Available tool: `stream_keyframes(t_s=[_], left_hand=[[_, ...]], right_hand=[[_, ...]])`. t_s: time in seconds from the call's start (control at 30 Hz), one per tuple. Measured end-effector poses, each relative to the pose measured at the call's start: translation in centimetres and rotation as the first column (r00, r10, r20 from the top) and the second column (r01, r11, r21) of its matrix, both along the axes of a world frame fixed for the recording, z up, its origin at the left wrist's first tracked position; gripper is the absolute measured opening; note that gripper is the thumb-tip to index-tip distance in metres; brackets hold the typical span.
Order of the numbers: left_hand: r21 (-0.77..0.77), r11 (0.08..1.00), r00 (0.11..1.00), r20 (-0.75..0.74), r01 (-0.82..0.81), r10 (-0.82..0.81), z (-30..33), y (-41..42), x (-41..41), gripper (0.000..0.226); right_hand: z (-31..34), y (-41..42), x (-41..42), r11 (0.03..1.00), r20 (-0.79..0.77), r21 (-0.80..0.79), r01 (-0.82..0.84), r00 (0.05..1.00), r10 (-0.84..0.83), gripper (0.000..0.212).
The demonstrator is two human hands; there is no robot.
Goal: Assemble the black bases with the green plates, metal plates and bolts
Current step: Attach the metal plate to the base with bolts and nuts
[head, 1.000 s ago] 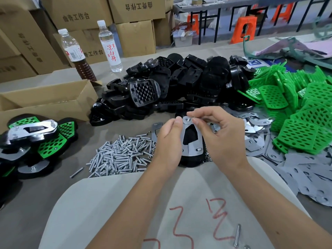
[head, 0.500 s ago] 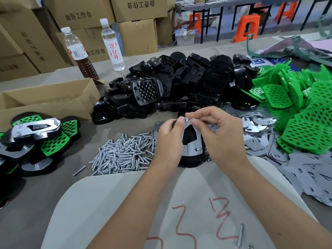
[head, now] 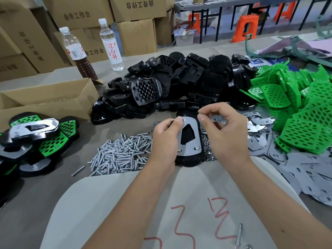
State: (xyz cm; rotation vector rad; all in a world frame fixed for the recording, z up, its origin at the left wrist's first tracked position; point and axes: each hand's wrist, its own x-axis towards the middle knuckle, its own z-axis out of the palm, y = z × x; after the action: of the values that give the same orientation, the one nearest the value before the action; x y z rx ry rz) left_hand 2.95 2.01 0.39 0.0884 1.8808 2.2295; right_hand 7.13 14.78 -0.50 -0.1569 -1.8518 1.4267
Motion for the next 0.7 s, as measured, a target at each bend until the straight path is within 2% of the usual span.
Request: stream_keyframes(t_s=[0.13, 0.3, 0.4, 0.5, 0.6, 0.7], left_hand=[[0.032, 0.999, 1.000, 0.023, -0.005, 0.004, -0.2, -0.1, -0.1, 0.032], [0.098, 0.995, 0.999, 0.045, -0.025, 0.020, -0.1, -0.3, -0.5, 0.023], [0.161, 0.986, 0.996, 0.081, -0.043, 0.030, -0.2, -0.7, -0.7, 0.018], [0.224, 0.972, 0.991, 0.122, -0.075, 0.048, -0.3, -0.8, -1.0, 0.021], [0.271, 0.956, 0.986, 0.148, -0.114, 0.075, -0.6, -0.8, -1.3, 0.030], [0.299, 0.948, 0.987, 0.149, -0.108, 0.066, -0.8, -0.9, -1.4, 0.033]], right_hand=[[-0.1, 0.2, -0.2, 0.996, 0.013, -0.086, -0.004, 1.000, 0.005, 0.019], [-0.2, 0.3, -0.2, 0.995, 0.016, -0.098, -0.026, 0.999, 0.028, 0.022], [-0.4, 0.4, -0.3, 0.991, 0.061, -0.128, -0.026, 0.998, 0.034, 0.014], [-0.5, 0.7, -0.3, 0.988, 0.130, -0.141, -0.061, 0.988, 0.080, 0.010], [-0.5, 0.8, -0.3, 0.973, 0.170, -0.178, -0.149, 0.969, 0.179, 0.013], [-0.4, 1.1, -0.4, 0.955, 0.184, -0.250, -0.160, 0.960, 0.210, 0.018]])
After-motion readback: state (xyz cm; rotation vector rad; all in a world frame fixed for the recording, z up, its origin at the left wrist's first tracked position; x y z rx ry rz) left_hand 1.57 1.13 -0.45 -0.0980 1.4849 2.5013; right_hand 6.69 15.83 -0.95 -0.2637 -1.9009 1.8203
